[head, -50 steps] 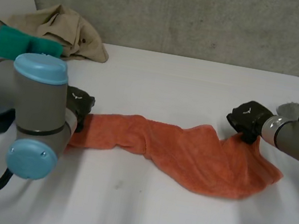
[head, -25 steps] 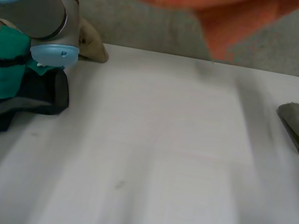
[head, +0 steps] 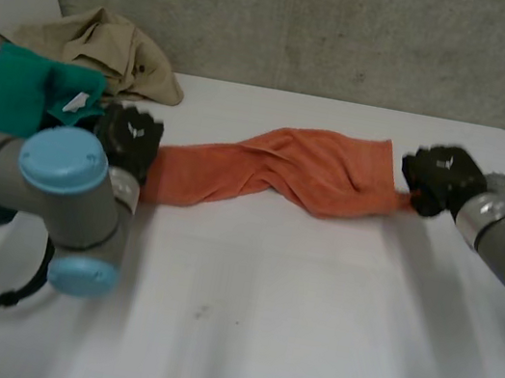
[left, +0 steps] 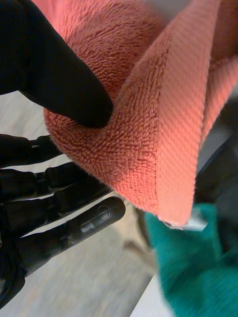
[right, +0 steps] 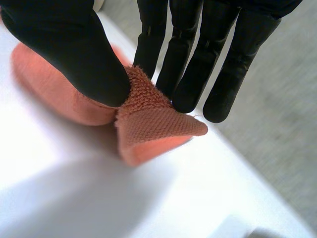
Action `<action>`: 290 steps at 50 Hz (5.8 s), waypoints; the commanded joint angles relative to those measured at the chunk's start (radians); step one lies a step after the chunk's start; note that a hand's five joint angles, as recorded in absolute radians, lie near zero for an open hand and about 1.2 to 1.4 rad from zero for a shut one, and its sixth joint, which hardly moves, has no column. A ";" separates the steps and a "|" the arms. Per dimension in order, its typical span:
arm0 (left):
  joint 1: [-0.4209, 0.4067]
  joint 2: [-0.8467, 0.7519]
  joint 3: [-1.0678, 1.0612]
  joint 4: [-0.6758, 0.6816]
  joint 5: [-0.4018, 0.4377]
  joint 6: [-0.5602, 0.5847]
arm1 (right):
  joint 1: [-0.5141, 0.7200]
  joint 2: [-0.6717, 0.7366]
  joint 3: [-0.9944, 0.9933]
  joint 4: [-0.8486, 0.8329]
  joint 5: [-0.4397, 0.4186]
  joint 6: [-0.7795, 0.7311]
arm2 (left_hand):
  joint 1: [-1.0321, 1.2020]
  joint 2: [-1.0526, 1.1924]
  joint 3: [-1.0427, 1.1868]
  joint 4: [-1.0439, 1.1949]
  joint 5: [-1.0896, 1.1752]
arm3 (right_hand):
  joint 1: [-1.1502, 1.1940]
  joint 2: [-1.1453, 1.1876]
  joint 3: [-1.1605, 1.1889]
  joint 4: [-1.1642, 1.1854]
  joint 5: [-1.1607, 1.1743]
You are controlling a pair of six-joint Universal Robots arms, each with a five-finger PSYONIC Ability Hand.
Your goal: Fold the laundry.
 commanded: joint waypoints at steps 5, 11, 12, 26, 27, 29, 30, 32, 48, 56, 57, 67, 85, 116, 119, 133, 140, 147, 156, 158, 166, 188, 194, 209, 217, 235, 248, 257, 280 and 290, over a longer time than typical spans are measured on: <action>0.003 0.212 -0.227 -0.079 -0.004 -0.005 | -0.129 -0.182 0.228 0.045 -0.034 -0.105 | 0.067 -0.046 -0.046 -0.054 0.008 | 0.434 0.226 0.216 0.208 0.245; 0.005 0.341 -0.307 -0.094 -0.006 -0.039 | -0.198 -0.241 0.326 0.127 -0.110 -0.177 | -0.451 -0.564 -0.564 -0.572 -0.510 | 0.434 0.226 0.216 0.208 0.245; 0.005 0.355 -0.311 -0.096 -0.004 -0.051 | -0.207 -0.250 0.335 0.130 -0.117 -0.183 | -0.454 -0.567 -0.567 -0.575 -0.513 | 0.434 0.226 0.216 0.208 0.245; 0.080 0.418 -0.172 -0.459 0.126 -0.402 | -0.336 -0.325 0.411 0.101 -0.203 -0.233 | -0.407 -0.520 -0.520 -0.528 -0.466 | 0.434 0.226 0.216 0.208 0.245; 0.084 0.415 -0.157 -0.484 0.146 -0.422 | -0.342 -0.325 0.411 0.092 -0.205 -0.233 | -0.398 -0.511 -0.511 -0.519 -0.458 | 0.434 0.226 0.216 0.208 0.245; 0.104 0.387 -0.111 -0.548 0.197 -0.470 | -0.351 -0.325 0.409 0.072 -0.205 -0.233 | -0.363 -0.476 -0.476 -0.484 -0.422 | 0.434 0.226 0.216 0.208 0.245; 0.107 0.372 -0.095 -0.564 0.206 -0.482 | -0.351 -0.325 0.409 0.069 -0.205 -0.234 | -0.354 -0.467 -0.467 -0.475 -0.414 | 0.434 0.226 0.216 0.208 0.245; 0.114 0.318 -0.042 -0.597 0.212 -0.507 | -0.351 -0.325 0.408 0.066 -0.205 -0.234 | -0.328 -0.441 -0.441 -0.449 -0.387 | 0.434 0.226 0.216 0.208 0.245; 0.095 0.120 0.170 -0.664 0.057 -0.504 | -0.351 -0.321 0.411 0.062 -0.208 -0.239 | -0.292 -0.406 -0.405 -0.413 -0.352 | 0.434 0.226 0.216 0.208 0.245; 0.083 0.070 0.300 -0.731 0.068 -0.504 | -0.362 -0.308 0.388 0.047 -0.212 -0.239 | -0.301 -0.414 -0.414 -0.422 -0.361 | 0.434 0.226 0.216 0.208 0.245; 0.078 0.061 0.332 -0.763 0.068 -0.504 | -0.367 -0.308 0.385 0.046 -0.212 -0.240 | -0.304 -0.417 -0.417 -0.425 -0.363 | 0.434 0.226 0.216 0.208 0.245; 0.066 -0.050 0.512 -0.915 0.071 -0.505 | -0.371 -0.304 0.371 0.044 -0.212 -0.242 | -0.351 -0.464 -0.464 -0.472 -0.410 | 0.434 0.226 0.216 0.208 0.245; 0.046 -0.154 0.617 -0.973 0.071 -0.504 | -0.365 -0.275 0.365 0.044 -0.208 -0.271 | -0.038 -0.151 -0.151 -0.159 -0.097 | 0.434 0.226 0.216 0.208 0.245; 0.040 0.433 0.635 -0.895 0.068 -0.317 | -0.336 -0.440 -0.332 0.296 -0.157 0.036 | 0.318 0.205 0.205 0.197 0.258 | 0.434 0.226 0.216 0.208 0.245; 0.040 0.491 0.621 -0.886 0.070 -0.312 | -0.338 -0.446 -0.404 0.329 -0.160 0.065 | 0.318 0.205 0.205 0.197 0.258 | 0.434 0.226 0.216 0.208 0.245; 0.057 0.403 0.368 -0.828 0.067 -0.295 | -0.273 -0.302 -0.340 0.438 -0.151 -0.087 | 0.318 0.205 0.205 0.197 0.258 | 0.434 0.226 0.216 0.208 0.245; 0.075 0.182 0.414 -0.776 0.065 -0.259 | -0.167 -0.126 -0.343 0.474 -0.039 -0.271 | 0.318 0.205 0.205 0.197 0.258 | 0.434 0.226 0.216 0.208 0.245; 0.078 -0.039 0.618 -0.717 0.062 -0.140 | -0.103 0.018 -0.413 0.434 0.076 -0.323 | 0.318 0.205 0.205 0.197 0.258 | 0.434 0.226 0.216 0.208 0.245; 0.071 -0.130 0.899 -0.320 0.077 0.025 | -0.025 0.135 -0.755 0.118 0.177 -0.171 | 0.318 0.205 0.205 0.197 0.258 | 0.434 0.226 0.216 0.208 0.245; 0.075 -0.116 0.928 -0.155 0.083 0.059 | -0.023 0.129 -0.825 -0.009 0.205 -0.092 | 0.318 0.205 0.205 0.197 0.258 | 0.434 0.226 0.216 0.208 0.245; 0.068 0.013 0.835 0.062 0.085 0.032 | -0.022 0.032 -0.786 -0.234 0.242 0.068 | 0.318 0.205 0.205 0.197 0.258 | 0.434 0.226 0.216 0.208 0.245; 0.069 0.024 0.167 -0.067 0.083 -0.166 | -0.025 0.054 -0.197 -0.070 0.084 0.010 | 0.318 0.205 0.205 0.197 0.258 | 0.434 0.226 0.216 0.208 0.245; 0.057 -0.059 0.014 -0.125 0.077 -0.151 | -0.034 0.086 -0.100 0.090 0.091 -0.160 | 0.318 0.205 0.205 0.197 0.258 | 0.434 0.226 0.216 0.208 0.245; 0.066 0.281 -0.264 -0.513 0.076 -0.148 | -0.207 -0.115 0.076 0.521 0.062 -0.427 | 0.318 0.205 0.205 0.197 0.258 | 0.434 0.226 0.216 0.208 0.245; 0.063 0.471 -0.439 -0.743 0.076 -0.130 | -0.333 -0.276 0.222 0.711 0.067 -0.627 | 0.318 0.205 0.205 0.197 0.258 | 0.434 0.226 0.216 0.208 0.245; 0.071 0.463 -0.410 -0.326 0.067 0.067 | -0.307 -0.308 0.294 0.379 0.051 -0.627 | 0.318 0.205 0.205 0.197 0.258 | 0.434 0.226 0.216 0.208 0.245; 0.068 0.142 -0.158 -0.013 0.039 0.111 | -0.157 -0.166 0.217 -0.022 0.081 -0.541 | 0.318 0.205 0.205 0.197 0.258 | 0.434 0.226 0.216 0.208 0.245; 0.066 -0.048 0.010 0.045 0.040 0.263 | -0.117 -0.009 0.096 -0.183 0.119 -0.541 | 0.318 0.205 0.205 0.197 0.258 | 0.434 0.226 0.216 0.208 0.245; 0.049 -0.226 0.170 0.159 0.036 0.315 | -0.059 0.190 -0.148 -0.223 0.237 -0.449 | -0.904 -1.017 -1.017 -1.025 -0.963 | -0.787 -0.996 -1.006 -1.014 -0.976; 0.051 0.076 0.031 0.137 0.037 0.295 | -0.086 -0.133 -0.105 -0.053 0.127 -0.089 | -0.904 -1.017 -1.017 -1.025 -0.963 | -0.787 -0.996 -1.006 -1.014 -0.976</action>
